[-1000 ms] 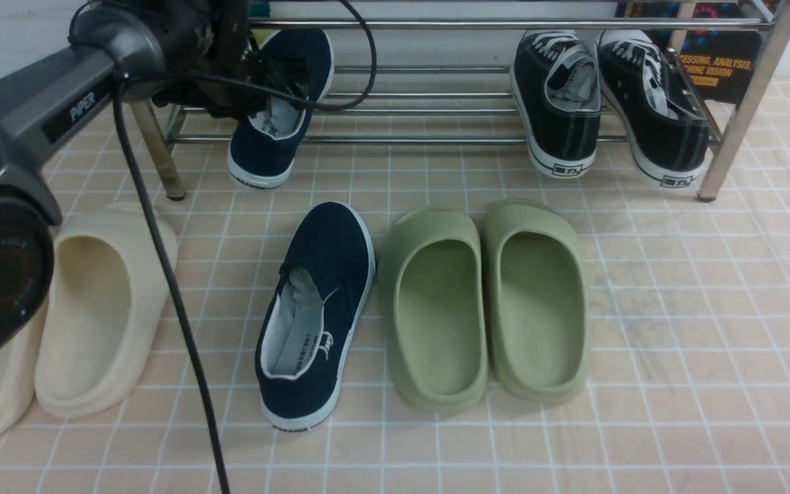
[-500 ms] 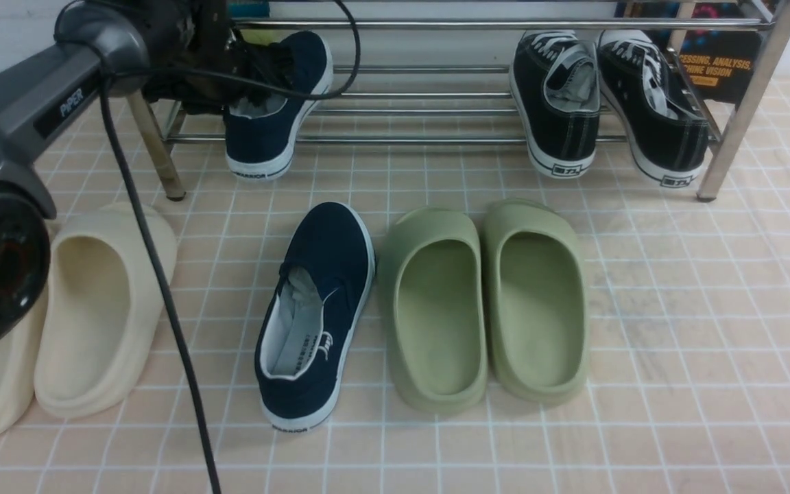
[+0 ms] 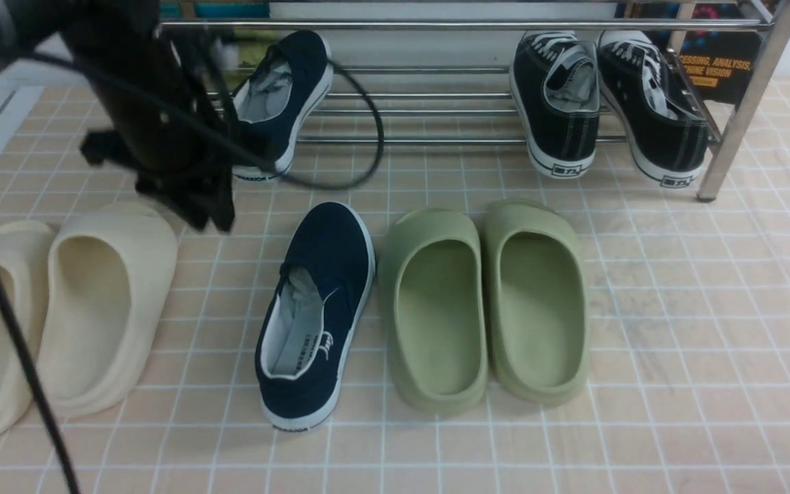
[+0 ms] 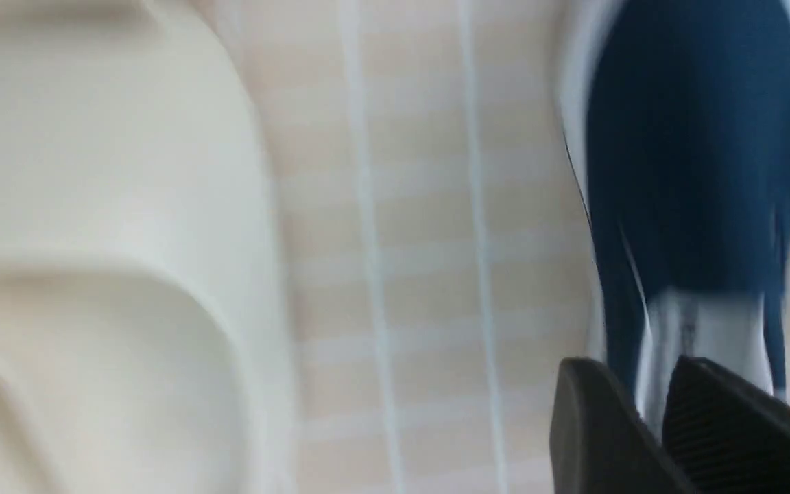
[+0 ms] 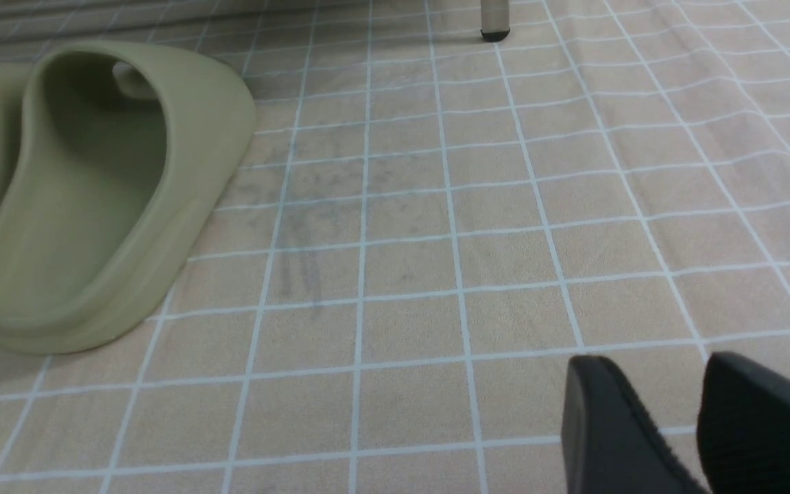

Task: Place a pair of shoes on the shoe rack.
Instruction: Use the left arm to grab the shoe closest to it, then use the left arm to put a shoe into the shoe rack

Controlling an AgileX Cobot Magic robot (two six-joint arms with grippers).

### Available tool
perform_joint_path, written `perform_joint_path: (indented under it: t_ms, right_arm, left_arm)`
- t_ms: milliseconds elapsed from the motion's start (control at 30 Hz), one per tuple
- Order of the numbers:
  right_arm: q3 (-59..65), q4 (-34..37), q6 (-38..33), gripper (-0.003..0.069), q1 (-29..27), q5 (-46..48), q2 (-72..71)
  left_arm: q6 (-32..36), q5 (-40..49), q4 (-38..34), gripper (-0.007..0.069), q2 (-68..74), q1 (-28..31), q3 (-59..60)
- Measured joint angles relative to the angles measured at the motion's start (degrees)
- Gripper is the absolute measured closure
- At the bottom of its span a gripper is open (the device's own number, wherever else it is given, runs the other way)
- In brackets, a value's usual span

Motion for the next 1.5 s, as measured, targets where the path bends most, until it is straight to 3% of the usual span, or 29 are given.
perform_joint_path:
  t_ms: [200, 300, 400, 567, 633, 700, 833, 1000, 1500]
  right_arm:
    - [0.0, 0.0, 0.0, 0.0419, 0.0, 0.0, 0.0]
    - [0.0, 0.0, 0.0, 0.0419, 0.0, 0.0, 0.0]
    - [0.0, 0.0, 0.0, 0.0419, 0.0, 0.0, 0.0]
    - [0.0, 0.0, 0.0, 0.0419, 0.0, 0.0, 0.0]
    - [0.0, 0.0, 0.0, 0.0419, 0.0, 0.0, 0.0]
    - [0.0, 0.0, 0.0, 0.0419, 0.0, 0.0, 0.0]
    - [0.0, 0.0, 0.0, 0.0419, 0.0, 0.0, 0.0]
    - [0.0, 0.0, 0.0, 0.0419, 0.0, 0.0, 0.0]
    - [0.0, 0.0, 0.0, 0.0419, 0.0, 0.0, 0.0]
  left_arm:
    - [0.7, -16.3, -2.5, 0.0332, -2.9, -5.4, 17.8]
    - [0.3, -19.9, 0.4, 0.0267, -2.3, -7.4, 19.2]
    - [-4.6, -23.3, 5.6, 0.0262, -0.7, -8.6, 19.4]
    - [-11.7, -27.3, 11.4, 0.0393, 2.1, -8.7, 19.4]
    - [-14.2, -26.7, 12.0, 0.0539, 2.1, -8.7, 18.8]
    - [-14.7, -25.0, 12.2, 0.0582, 1.4, -8.8, 17.4]
    - [-14.9, -19.0, 12.9, 0.0589, -2.3, -8.7, 11.1]
    - [-15.0, -19.2, 13.2, 0.0589, -2.4, -8.2, 1.4]
    - [-18.3, -20.8, 12.2, 0.0589, 23.6, -6.4, -33.4]
